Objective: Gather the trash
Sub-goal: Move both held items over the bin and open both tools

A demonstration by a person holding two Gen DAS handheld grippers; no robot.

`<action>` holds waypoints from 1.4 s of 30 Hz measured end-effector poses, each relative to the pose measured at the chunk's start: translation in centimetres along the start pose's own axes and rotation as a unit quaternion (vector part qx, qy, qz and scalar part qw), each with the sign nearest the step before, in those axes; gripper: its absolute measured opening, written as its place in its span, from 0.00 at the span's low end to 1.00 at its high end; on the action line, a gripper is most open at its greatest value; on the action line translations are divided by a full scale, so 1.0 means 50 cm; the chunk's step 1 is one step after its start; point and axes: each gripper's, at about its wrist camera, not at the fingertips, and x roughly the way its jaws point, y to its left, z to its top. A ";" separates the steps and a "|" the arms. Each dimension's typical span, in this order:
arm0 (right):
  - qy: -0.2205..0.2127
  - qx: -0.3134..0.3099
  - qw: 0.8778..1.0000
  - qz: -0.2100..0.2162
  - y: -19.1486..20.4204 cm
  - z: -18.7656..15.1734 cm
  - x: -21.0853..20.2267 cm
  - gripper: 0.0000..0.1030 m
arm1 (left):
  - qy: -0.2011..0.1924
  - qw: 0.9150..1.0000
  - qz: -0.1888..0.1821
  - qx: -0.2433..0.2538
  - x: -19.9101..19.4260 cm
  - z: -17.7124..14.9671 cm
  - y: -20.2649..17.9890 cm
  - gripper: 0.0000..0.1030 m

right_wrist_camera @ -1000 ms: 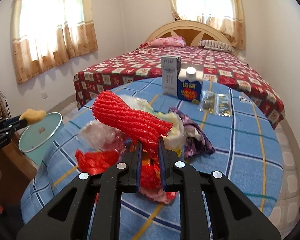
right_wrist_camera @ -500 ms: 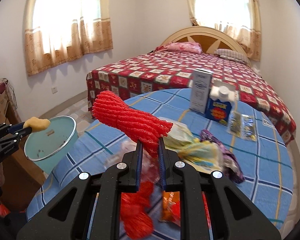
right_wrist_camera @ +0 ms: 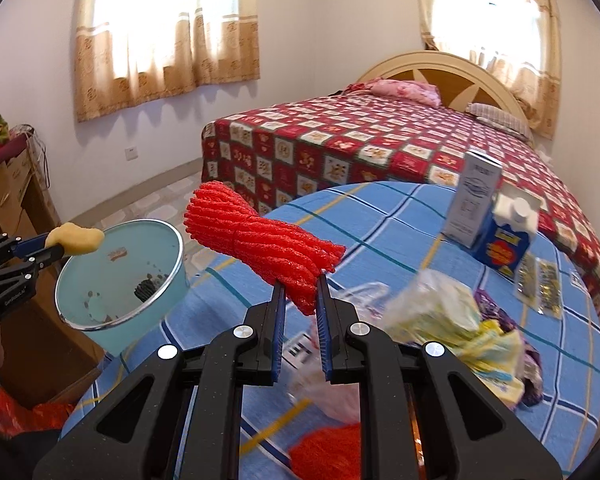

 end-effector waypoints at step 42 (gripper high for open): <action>0.050 -0.084 0.994 0.046 0.192 0.058 0.161 0.15 | 0.029 0.998 0.028 -0.039 0.054 -0.012 0.107 0.27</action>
